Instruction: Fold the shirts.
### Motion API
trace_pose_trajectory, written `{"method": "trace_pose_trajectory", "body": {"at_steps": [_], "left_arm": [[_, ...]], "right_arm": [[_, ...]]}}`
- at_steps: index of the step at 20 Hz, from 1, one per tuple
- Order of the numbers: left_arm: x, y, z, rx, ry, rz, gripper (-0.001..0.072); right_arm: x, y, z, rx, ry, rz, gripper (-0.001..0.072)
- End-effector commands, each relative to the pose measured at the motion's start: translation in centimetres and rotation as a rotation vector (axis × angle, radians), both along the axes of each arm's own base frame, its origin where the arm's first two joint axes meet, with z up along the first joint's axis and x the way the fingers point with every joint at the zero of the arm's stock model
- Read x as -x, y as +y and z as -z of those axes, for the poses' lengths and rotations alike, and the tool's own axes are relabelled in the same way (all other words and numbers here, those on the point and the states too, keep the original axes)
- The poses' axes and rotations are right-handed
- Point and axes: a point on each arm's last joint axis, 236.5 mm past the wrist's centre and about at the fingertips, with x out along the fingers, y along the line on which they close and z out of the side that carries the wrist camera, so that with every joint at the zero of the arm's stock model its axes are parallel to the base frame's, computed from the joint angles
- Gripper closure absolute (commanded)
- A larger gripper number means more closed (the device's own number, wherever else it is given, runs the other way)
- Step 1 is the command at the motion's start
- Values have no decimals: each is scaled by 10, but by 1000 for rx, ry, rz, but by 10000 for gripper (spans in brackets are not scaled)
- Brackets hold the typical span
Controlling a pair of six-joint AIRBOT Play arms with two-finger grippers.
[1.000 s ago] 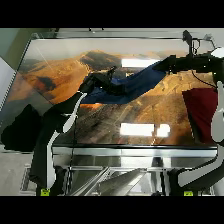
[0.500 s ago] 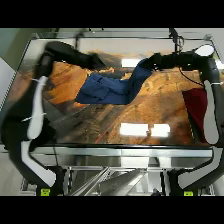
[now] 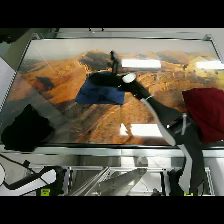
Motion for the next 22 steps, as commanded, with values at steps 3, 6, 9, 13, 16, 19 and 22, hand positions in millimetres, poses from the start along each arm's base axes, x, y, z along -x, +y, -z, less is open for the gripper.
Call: {"method": "trace_pose_trajectory", "body": {"at_steps": [3,6,9,13,16,19,22], "left_arm": [[33,7,9,-84,57,16,691],[27,1,20,-76,95,42,692],[18,2,34,-59,141,59,692],[6,4,53,-37,200,72,691],[1,6,58,-33,214,71,691],[1,6,58,-33,213,71,691],[1,6,58,-34,213,71,691]], "right_arm": [[32,39,9,-43,-89,-100,333],[12,-28,-39,-12,-131,-177,347],[-7,-118,-30,156,-1,-167,345],[-21,-224,39,413,262,-47,66],[-22,-240,79,452,351,-22,66],[-20,-224,110,396,423,-30,67],[-20,-218,134,360,472,-27,68]]}}
